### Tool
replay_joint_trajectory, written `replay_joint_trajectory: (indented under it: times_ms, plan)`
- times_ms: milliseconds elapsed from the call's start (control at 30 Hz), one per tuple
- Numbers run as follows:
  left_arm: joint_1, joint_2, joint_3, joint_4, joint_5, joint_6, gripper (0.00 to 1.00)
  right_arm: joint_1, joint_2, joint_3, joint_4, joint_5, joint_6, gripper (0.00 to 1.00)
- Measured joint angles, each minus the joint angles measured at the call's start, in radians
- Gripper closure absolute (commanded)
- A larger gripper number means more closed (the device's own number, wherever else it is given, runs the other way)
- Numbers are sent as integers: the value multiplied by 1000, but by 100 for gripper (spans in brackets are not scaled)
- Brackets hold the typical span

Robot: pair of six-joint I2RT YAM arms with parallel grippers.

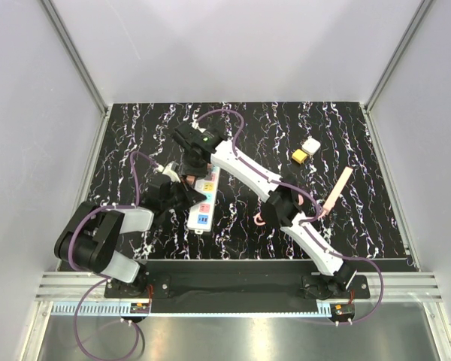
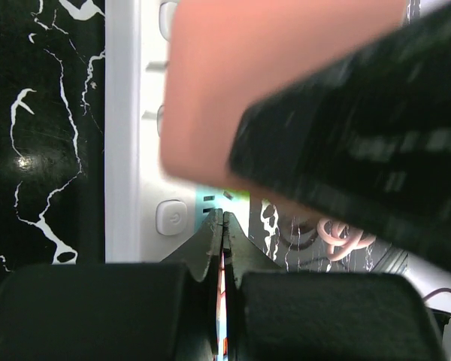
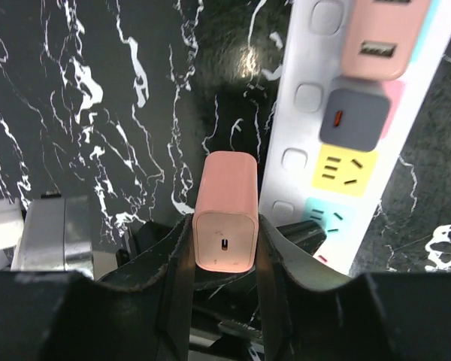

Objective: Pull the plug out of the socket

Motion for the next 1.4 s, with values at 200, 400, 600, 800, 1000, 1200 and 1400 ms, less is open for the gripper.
replay_joint_trajectory:
  times_ms: [200, 400, 600, 800, 1000, 1200, 1400]
  plan:
    - [-5, -20, -11, 2, -8, 2, 100, 8, -41, -52, -3, 28, -18, 100]
    - [-15, -142, -47, -121, -36, 26, 100, -3, -241, -182, 8, 58, -75, 100]
    - [-20, -214, -42, -242, -53, 55, 100, -82, -535, -459, 129, 32, -128, 100]
    - [-20, -217, -23, -287, -53, 71, 100, -324, -904, -1087, 480, -165, -152, 100]
    - [-20, -225, -26, -292, -53, 71, 100, -584, -1016, -1438, 670, -294, -192, 100]
    - [-23, -249, -45, -292, -55, 67, 100, -733, -1014, -1585, 790, -408, -226, 100]
    - [-26, -266, -55, -298, -56, 65, 100, -826, -968, -1654, 951, -478, -228, 100]
